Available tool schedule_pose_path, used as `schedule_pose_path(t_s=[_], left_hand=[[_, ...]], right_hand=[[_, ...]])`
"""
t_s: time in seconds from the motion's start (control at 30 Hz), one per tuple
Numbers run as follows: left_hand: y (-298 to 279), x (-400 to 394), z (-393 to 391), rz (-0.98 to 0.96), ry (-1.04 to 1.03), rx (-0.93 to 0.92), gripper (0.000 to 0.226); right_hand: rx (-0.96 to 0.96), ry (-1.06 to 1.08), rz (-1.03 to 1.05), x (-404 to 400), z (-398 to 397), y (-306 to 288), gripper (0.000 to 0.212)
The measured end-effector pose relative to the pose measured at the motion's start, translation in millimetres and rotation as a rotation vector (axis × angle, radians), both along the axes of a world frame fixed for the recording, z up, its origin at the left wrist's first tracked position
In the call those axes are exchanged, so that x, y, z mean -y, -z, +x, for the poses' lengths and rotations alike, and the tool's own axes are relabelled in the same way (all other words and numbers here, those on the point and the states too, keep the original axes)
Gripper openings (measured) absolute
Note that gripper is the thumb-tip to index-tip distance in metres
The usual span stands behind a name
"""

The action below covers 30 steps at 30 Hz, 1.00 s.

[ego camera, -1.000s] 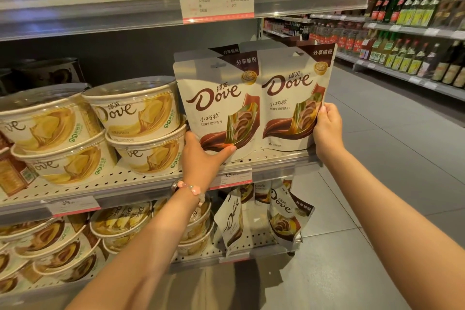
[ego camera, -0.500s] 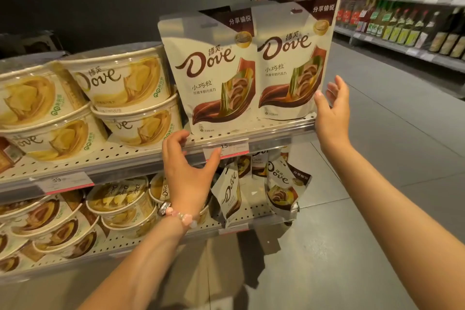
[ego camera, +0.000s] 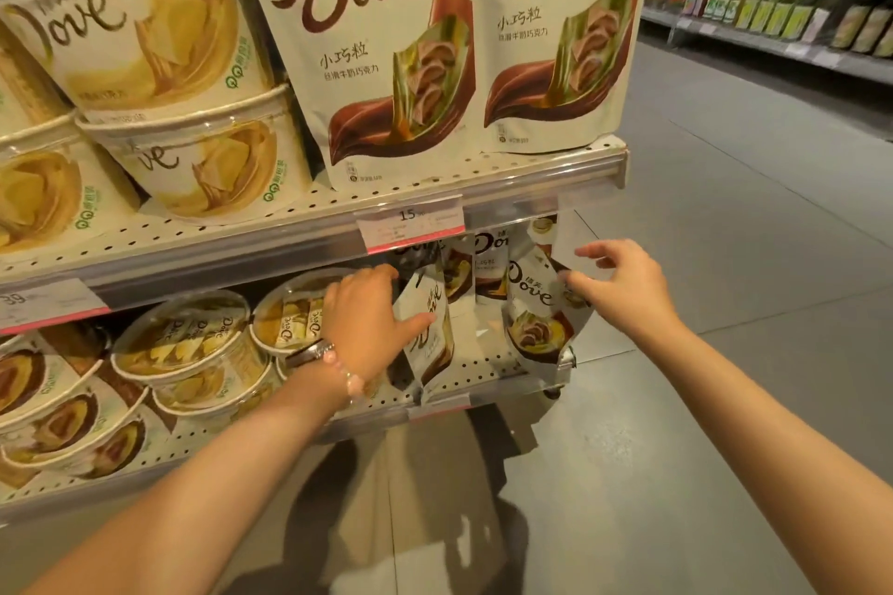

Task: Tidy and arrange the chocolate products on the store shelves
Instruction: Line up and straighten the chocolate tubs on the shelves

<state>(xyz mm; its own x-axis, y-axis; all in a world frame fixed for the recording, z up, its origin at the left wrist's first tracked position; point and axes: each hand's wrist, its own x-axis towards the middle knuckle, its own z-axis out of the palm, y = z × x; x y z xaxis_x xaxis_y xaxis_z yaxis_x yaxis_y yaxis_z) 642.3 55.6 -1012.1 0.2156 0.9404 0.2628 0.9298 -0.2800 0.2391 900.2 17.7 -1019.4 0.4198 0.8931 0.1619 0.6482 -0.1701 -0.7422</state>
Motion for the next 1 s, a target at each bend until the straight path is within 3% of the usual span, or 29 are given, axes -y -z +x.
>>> schedule_pose_path(t_s=[0.07, 0.13, 0.23, 0.4, 0.63, 0.8, 1.0], left_hand=[[2, -11, 2, -0.084, -0.026, 0.005, 0.054], [3, -18, 3, -0.165, -0.044, 0.092, 0.041], [4, -25, 1, -0.255, -0.009, 0.222, 0.02], [3, -30, -1, -0.318, 0.081, 0.32, 0.008], [4, -33, -1, -0.367, 0.109, 0.41, 0.016], [14, -33, 2, -0.278, 0.086, 0.457, 0.019], [20, -34, 2, -0.184, 0.043, 0.487, 0.021]], right_hand=[[0.023, -0.048, -0.141, -9, 1, 3, 0.041], [-0.031, -0.083, -0.207, -18, 3, 7, 0.033], [-0.068, -0.109, -0.215, -29, 6, 12, 0.013], [-0.036, -0.147, -0.182, -41, 9, 10, 0.009], [-0.087, -0.26, -0.098, -46, 21, 3, 0.011], [-0.129, -0.294, -0.081, -47, 22, 9, 0.009], [-0.035, -0.28, -0.078, -56, 21, 18, 0.02]])
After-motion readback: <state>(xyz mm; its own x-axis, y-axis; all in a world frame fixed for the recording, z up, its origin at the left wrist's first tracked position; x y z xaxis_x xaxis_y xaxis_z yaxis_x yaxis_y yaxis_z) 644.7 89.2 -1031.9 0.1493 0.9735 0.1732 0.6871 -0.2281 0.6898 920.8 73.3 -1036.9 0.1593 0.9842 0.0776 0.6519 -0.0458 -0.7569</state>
